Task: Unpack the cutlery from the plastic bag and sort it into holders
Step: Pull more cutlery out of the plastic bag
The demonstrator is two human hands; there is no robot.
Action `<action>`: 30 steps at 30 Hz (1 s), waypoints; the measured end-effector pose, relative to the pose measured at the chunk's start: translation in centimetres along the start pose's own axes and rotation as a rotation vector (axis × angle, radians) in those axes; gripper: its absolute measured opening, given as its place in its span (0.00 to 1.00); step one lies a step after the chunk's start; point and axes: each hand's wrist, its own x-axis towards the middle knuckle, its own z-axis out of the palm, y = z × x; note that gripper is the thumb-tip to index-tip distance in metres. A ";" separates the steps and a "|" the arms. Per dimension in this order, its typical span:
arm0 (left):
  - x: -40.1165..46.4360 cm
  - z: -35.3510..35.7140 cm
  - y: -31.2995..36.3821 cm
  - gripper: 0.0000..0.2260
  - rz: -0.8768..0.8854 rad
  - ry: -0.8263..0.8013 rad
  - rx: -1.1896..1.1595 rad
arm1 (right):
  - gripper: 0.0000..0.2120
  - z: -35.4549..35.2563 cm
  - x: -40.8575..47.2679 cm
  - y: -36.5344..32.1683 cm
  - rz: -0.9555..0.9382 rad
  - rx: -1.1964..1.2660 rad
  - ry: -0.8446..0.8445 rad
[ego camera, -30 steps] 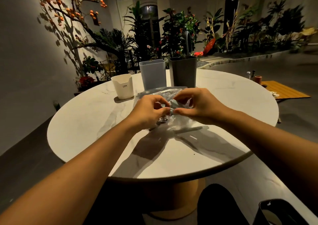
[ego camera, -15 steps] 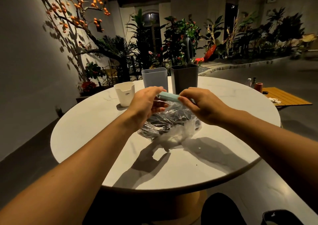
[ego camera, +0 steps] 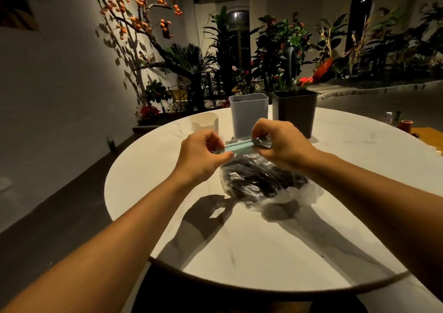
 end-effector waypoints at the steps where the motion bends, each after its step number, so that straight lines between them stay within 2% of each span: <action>1: 0.0 -0.6 -0.7 0.10 0.025 0.011 0.073 | 0.11 0.7 0.7 -0.6 -0.016 -0.036 0.006; 4: -0.2 -2.0 -2.4 0.13 0.045 -0.029 0.233 | 0.07 2.8 2.6 -2.6 -0.116 -0.167 -0.015; 7: -0.4 -3.3 -4.9 0.14 -0.065 -0.065 0.322 | 0.07 5.2 4.3 -5.0 -0.173 -0.186 -0.128; 12: -0.7 -5.3 -9.0 0.12 -0.213 -0.047 0.359 | 0.10 10.0 6.7 -7.6 -0.151 -0.125 -0.249; 15: -0.5 -5.8 -10.9 0.10 -0.275 -0.012 0.381 | 0.16 12.6 8.0 -8.6 -0.135 -0.066 -0.360; 20: -0.1 -6.0 -13.6 0.14 -0.367 0.051 0.439 | 0.20 15.4 8.9 -9.2 -0.201 -0.072 -0.525; 23: -0.1 -6.3 -14.4 0.13 -0.409 0.066 0.449 | 0.21 16.4 9.0 -9.4 -0.219 -0.071 -0.571; 26: -0.2 -6.3 -14.4 0.14 -0.415 0.068 0.511 | 0.20 16.3 8.6 -9.2 -0.213 -0.065 -0.580; 30: -0.4 -5.2 -13.2 0.22 -0.307 0.117 0.616 | 0.17 14.2 7.7 -8.6 -0.191 -0.043 -0.541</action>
